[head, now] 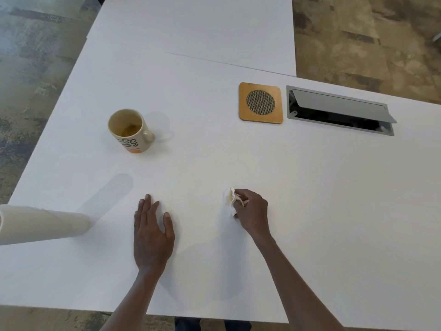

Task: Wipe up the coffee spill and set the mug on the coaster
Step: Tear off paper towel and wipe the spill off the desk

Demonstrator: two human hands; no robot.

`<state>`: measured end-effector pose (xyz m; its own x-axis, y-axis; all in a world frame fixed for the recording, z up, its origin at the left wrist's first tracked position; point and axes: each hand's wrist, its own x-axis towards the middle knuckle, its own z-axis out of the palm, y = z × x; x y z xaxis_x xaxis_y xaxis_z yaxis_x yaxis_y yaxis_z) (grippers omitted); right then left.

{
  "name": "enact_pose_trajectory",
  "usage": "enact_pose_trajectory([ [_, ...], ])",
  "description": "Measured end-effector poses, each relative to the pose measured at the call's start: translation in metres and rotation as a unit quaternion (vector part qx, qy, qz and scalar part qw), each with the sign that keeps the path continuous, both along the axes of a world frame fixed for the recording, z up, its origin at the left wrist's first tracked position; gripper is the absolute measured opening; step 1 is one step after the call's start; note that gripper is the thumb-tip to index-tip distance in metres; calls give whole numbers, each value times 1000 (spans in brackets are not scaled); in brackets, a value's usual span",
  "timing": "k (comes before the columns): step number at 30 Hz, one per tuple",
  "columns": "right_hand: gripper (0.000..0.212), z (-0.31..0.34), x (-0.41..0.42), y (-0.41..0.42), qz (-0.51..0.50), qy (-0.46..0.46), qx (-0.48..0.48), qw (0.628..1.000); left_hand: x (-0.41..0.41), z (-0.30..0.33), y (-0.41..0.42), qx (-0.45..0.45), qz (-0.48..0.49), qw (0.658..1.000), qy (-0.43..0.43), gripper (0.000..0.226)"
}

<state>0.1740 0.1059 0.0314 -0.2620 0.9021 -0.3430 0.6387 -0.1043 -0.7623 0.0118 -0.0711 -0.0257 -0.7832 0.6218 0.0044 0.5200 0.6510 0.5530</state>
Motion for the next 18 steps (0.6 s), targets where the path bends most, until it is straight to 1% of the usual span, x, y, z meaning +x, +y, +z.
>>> enact_pose_trajectory([
  [1,13,-1,1,2,0,-3,-35,999,0,0,0,1,-2,1000,1,48],
  [2,10,-1,1,4,-8,20,-98,995,0,0,1,1,-2,1000,2,48],
  [3,10,-1,1,6,-28,83,-181,980,-1,1,1,1,-3,1000,3,48],
  [4,10,2,0,7,-53,172,-269,946,-1,1,1,-1,-4,1000,4,49],
  [5,14,5,0,8,-82,257,-341,900,-1,1,1,-3,-5,1000,4,49],
  [6,19,7,-1,9,-98,303,-379,869,-1,0,1,-4,-4,1000,1,50],
  [7,19,7,-1,10,-97,303,-385,866,-1,1,0,-5,-4,1000,-1,50],
  [8,17,7,-2,11,-83,253,-358,895,-1,1,0,-4,-3,1000,-2,50],
  [9,14,6,-3,12,-61,169,-297,938,-1,1,-1,-3,-3,1000,-1,50],
  [10,13,5,-3,12,-38,83,-212,973,0,1,-1,-2,-2,1000,0,50],
  [11,16,3,-5,12,-19,21,-124,992,0,1,0,-1,-2,1000,0,49],
  [12,22,2,-7,11,-2,-8,-47,999,0,0,0,-1,-2,1000,1,49],
  [13,27,3,-9,9,15,-16,14,1000,0,0,0,-2,-1,1000,1,49],
  [15,34,0,-9,2,48,-33,105,993,0,-1,0,-1,0,1000,0,49],
  [16,36,-2,-8,-1,57,-38,136,988,1,-1,0,1,0,1000,1,50],
  [18,39,-4,-3,-7,63,-21,149,987,1,-2,0,4,0,1000,3,49],
])
